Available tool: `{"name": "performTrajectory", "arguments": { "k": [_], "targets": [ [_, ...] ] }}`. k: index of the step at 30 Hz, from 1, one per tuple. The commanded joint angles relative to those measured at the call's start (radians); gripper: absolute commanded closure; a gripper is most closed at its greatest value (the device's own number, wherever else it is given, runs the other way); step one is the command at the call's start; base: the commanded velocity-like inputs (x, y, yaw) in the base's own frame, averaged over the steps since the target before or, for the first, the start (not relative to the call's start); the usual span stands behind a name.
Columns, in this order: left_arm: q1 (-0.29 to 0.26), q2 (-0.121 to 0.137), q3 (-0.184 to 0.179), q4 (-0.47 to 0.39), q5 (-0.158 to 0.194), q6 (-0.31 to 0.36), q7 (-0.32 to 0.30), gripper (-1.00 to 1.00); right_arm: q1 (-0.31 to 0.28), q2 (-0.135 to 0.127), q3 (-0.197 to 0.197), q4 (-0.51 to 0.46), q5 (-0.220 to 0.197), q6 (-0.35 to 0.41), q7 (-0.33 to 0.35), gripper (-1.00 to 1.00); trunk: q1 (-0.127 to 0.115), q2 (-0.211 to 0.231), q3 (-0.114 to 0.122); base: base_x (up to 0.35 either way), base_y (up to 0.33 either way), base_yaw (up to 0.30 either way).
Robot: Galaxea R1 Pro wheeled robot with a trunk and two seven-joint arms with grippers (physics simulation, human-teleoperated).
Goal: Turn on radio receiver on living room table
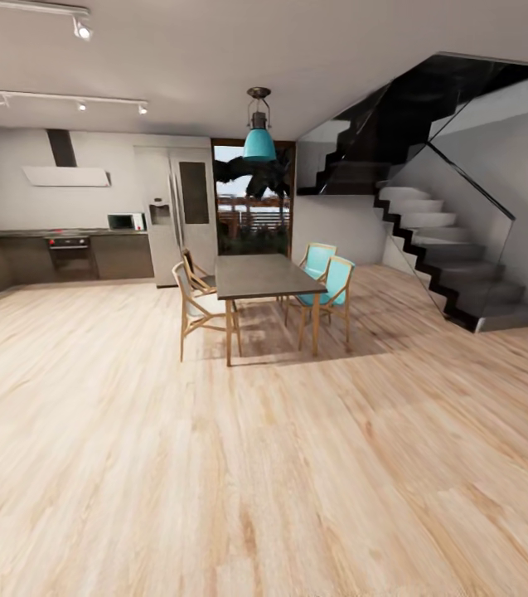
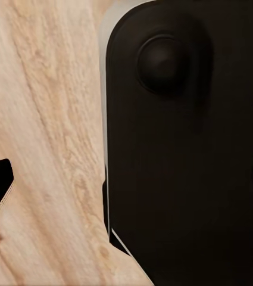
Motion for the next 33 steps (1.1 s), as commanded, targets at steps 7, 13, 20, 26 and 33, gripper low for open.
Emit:
{"name": "performTrajectory", "arguments": {
  "k": [7,13,20,26,33],
  "targets": [
    [0.0,0.001,0.0,0.0,0.0,0.0,0.0,-1.0,0.0,0.001,0.0,0.0,0.0,0.0,0.0,-1.0,0.0,0.0,0.0,0.0,0.0,-0.277],
    [0.0,0.001,0.0,0.0,0.0,0.0,0.0,-1.0,0.0,0.0,0.0,0.0,0.0,0.0,0.0,-1.0,0.0,0.0,0.0,0.0,0.0,-0.277],
    [0.0,0.001,0.0,0.0,0.0,0.0,0.0,-1.0,0.0,0.0,0.0,0.0,0.0,0.0,0.0,-1.0,0.0,0.0,0.0,0.0,0.0,-0.277],
    [0.0,0.001,0.0,0.001,0.0,0.0,0.0,-1.0,0.0,0.0,0.0,0.0,0.0,0.0,0.0,-1.0,0.0,0.0,0.0,0.0,0.0,-0.277],
    [0.0,0.001,0.001,0.0,0.0,0.0,0.0,-1.0,0.0,0.0,0.0,0.0,0.0,0.0,0.0,-1.0,0.0,0.0,0.0,0.0,0.0,-0.277]
  ]
}}
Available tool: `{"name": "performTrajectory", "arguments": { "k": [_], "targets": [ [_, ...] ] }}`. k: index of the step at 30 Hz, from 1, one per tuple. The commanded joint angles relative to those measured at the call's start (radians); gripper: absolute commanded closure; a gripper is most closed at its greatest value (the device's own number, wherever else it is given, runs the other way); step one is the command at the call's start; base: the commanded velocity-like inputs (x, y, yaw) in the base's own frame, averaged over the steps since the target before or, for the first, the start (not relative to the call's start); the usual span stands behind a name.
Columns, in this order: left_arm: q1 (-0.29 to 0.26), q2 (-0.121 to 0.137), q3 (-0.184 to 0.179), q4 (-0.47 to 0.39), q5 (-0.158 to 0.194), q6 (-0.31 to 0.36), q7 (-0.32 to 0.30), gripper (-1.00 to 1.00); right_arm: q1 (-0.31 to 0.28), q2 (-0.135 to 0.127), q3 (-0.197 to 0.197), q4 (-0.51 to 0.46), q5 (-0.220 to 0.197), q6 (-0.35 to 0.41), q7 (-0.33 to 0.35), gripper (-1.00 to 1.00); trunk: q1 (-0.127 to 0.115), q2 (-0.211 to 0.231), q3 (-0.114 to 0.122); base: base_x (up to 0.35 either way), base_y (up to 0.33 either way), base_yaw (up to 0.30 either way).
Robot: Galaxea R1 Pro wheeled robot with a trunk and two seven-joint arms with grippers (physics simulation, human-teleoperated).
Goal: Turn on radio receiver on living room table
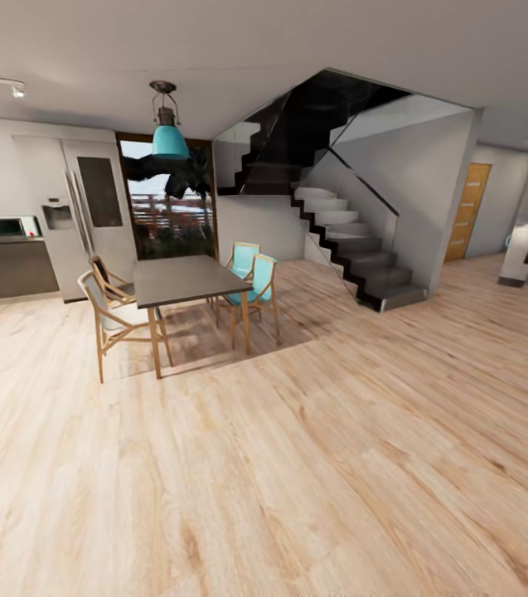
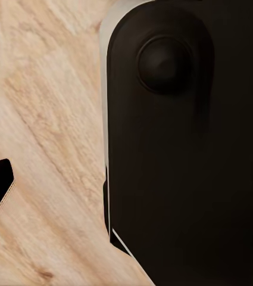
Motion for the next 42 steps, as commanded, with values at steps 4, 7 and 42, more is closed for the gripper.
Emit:
{"name": "performTrajectory", "arguments": {
  "k": [4,7,42],
  "targets": [
    [0.0,0.0,0.0,0.0,0.0,0.0,0.0,-1.0,0.0,0.0,0.0,0.0,0.0,0.0,0.0,-1.0,0.0,0.0,0.0,0.0,0.0,-0.277],
    [0.0,0.0,0.0,0.0,0.0,0.0,0.0,-1.0,0.0,0.0,0.0,0.0,0.0,0.0,0.0,-1.0,0.0,0.0,0.0,0.0,0.0,-0.277],
    [0.0,0.0,0.001,0.0,0.0,0.0,0.0,-1.0,0.0,0.0,-0.001,0.0,0.0,0.0,0.0,-1.0,0.0,0.0,0.0,0.0,0.0,-0.277]
  ]
}}
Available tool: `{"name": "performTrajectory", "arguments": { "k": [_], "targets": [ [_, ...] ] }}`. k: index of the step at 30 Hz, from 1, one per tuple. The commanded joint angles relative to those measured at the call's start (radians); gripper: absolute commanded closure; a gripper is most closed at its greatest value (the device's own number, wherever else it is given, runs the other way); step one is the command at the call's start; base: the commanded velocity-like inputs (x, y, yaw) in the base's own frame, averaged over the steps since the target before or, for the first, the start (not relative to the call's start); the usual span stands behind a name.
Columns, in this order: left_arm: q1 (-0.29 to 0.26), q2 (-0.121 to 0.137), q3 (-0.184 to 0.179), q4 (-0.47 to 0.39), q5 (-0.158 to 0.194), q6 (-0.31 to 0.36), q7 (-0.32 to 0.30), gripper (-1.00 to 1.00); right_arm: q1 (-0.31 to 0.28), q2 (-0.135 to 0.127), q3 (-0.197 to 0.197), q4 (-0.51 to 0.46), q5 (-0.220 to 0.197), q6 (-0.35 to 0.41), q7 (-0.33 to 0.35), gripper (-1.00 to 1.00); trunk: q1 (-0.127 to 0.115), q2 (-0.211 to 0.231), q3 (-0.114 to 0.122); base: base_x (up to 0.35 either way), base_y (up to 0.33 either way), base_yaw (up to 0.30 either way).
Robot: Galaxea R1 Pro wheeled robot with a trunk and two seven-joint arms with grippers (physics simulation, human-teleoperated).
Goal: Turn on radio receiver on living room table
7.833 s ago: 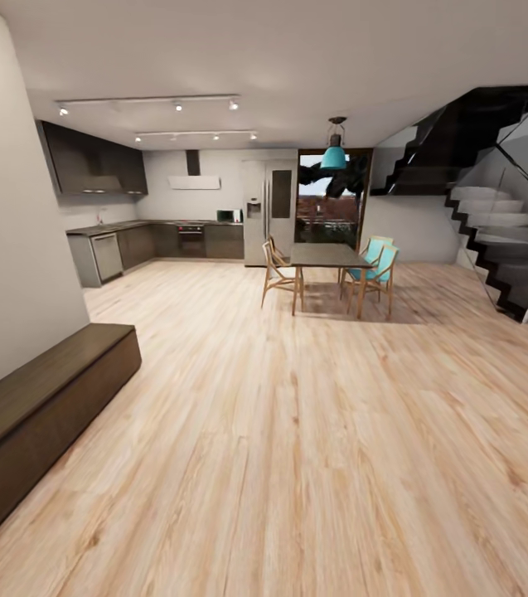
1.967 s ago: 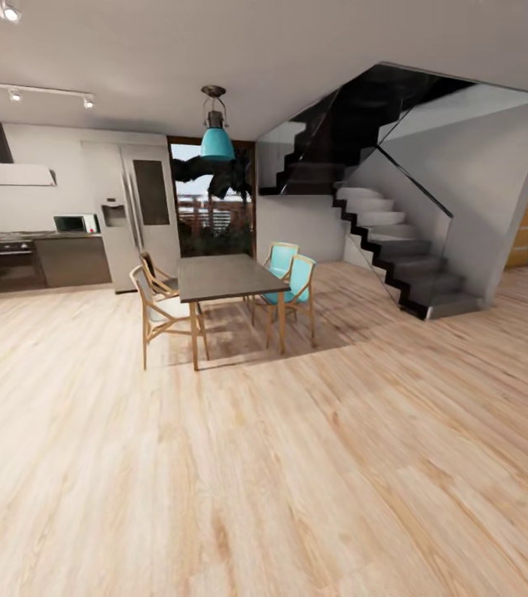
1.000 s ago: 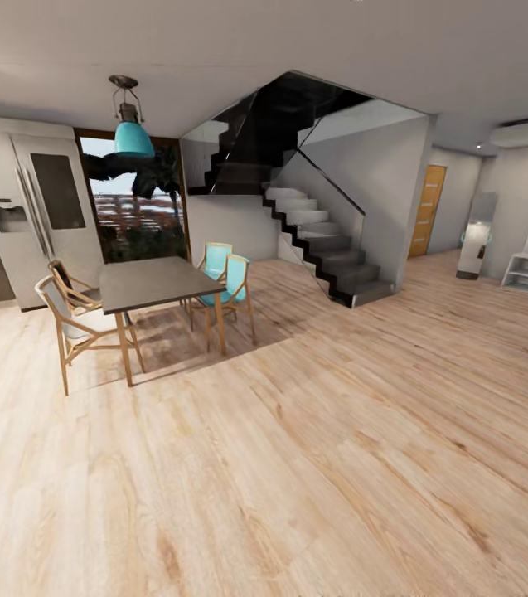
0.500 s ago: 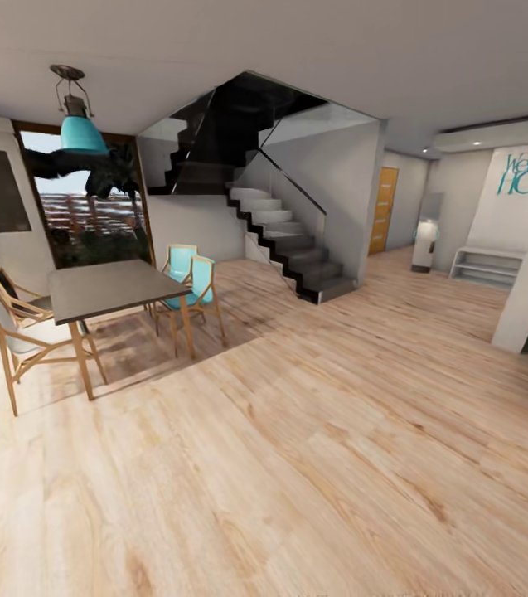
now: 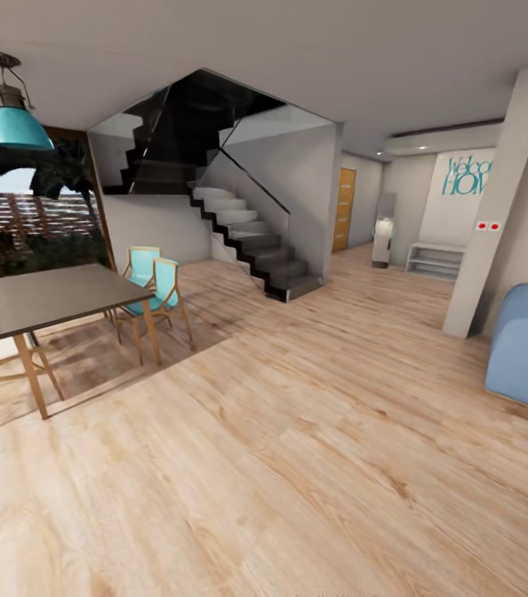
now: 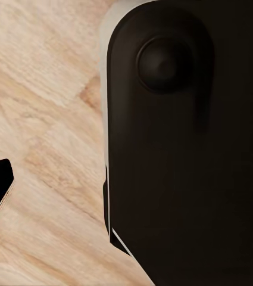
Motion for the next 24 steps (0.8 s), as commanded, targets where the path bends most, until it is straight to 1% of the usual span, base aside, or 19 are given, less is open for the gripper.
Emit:
{"name": "performTrajectory", "arguments": {
  "k": [1,24],
  "targets": [
    [0.0,0.0,0.0,0.0,0.0,0.0,0.0,-1.0,0.0,0.0,0.0,0.0,0.0,0.0,0.0,-1.0,0.0,0.0,0.0,0.0,0.0,-0.277],
    [0.0,0.001,0.0,0.0,-0.001,0.0,0.0,-1.0,0.0,0.0,0.0,0.0,0.0,0.0,0.0,-1.0,0.0,0.0,0.0,0.0,0.0,-0.277]
  ]
}}
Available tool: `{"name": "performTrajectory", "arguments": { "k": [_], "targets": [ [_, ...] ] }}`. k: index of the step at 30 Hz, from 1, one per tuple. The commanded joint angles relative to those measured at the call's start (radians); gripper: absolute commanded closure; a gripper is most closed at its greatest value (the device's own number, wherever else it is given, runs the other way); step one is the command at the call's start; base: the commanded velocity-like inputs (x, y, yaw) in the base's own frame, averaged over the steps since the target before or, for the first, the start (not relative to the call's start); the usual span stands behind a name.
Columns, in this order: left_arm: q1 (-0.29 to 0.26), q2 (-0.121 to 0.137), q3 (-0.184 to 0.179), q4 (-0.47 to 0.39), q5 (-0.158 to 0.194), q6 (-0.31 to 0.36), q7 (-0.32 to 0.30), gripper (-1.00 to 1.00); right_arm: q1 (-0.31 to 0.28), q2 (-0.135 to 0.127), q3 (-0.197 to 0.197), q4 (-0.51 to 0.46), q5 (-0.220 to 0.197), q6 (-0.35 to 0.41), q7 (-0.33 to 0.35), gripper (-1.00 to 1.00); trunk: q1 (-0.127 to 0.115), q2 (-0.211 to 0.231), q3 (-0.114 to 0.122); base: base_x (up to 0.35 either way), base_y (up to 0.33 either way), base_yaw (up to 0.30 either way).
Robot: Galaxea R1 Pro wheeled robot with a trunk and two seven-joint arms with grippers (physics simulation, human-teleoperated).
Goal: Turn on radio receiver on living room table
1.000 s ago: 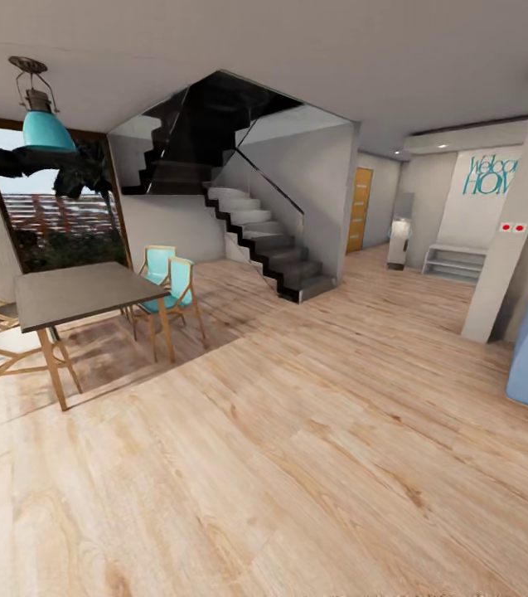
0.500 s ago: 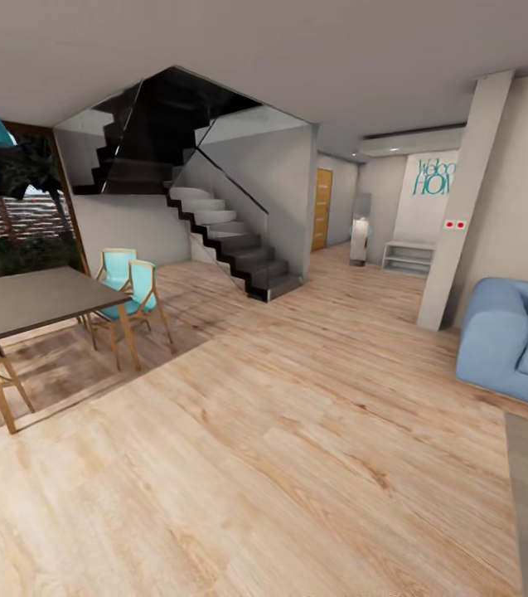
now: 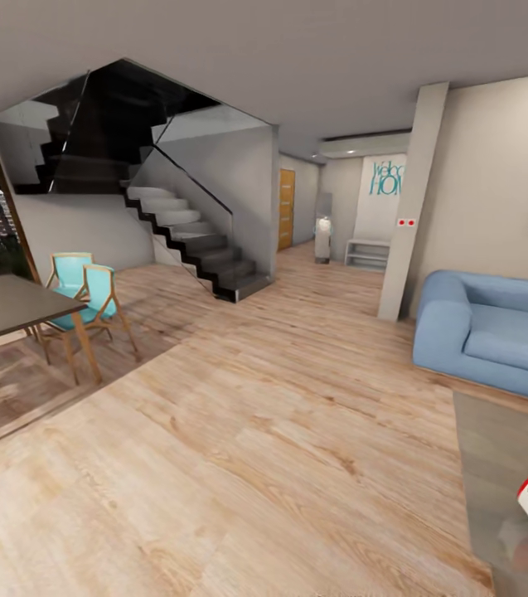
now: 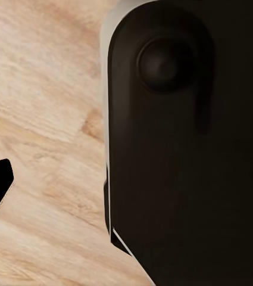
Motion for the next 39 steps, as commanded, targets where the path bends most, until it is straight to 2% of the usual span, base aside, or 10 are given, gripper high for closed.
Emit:
{"name": "performTrajectory", "arguments": {
  "k": [1,39],
  "targets": [
    [0.0,0.0,0.0,0.0,0.0,0.0,0.0,-1.0,0.0,0.0,0.0,0.0,0.0,0.0,0.0,-1.0,0.0,0.0,0.0,0.0,0.0,-0.279],
    [0.0,-0.001,0.0,0.0,0.0,0.0,0.0,-1.0,0.0,0.0,0.0,0.0,0.0,0.0,0.0,-1.0,0.0,0.0,0.0,0.0,0.0,-0.281]
  ]
}}
